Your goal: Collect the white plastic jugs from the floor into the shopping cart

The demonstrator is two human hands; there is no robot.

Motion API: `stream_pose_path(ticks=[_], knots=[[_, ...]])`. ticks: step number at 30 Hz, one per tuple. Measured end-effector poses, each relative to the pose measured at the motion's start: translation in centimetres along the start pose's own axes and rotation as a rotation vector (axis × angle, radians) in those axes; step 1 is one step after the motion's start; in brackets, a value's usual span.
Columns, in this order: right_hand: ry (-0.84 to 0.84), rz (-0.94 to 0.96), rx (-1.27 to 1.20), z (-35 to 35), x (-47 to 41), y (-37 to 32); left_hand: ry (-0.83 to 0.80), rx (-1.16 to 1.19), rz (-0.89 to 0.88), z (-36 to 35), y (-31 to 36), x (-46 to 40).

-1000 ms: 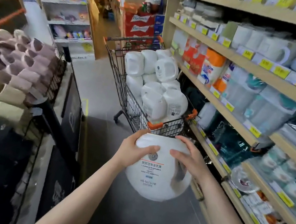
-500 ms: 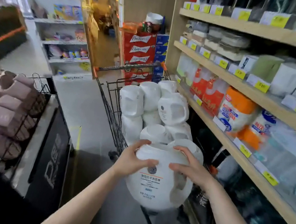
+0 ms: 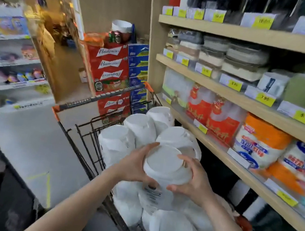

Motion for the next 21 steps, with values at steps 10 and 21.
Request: stream_pose_path(ticks=[10, 21], knots=[[0.023, -0.193, 0.140, -5.1, -4.6, 3.2, -0.252, -0.155, -0.139, 0.7, -8.1, -7.5], [0.239, -0.265, 0.478, 0.7, -11.1, 5.3, -0.244, -0.190, -0.185, 0.1, -7.8, -8.0]])
Point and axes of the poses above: each hand's wrist, its own x-axis away from the middle knuckle, its own z-axis out of the back of the hand, y = z × x, the point moved 2 cm from there along -x, towards the middle knuckle, and after that the axes turned 1 degree about x, right-handed, at the moved point
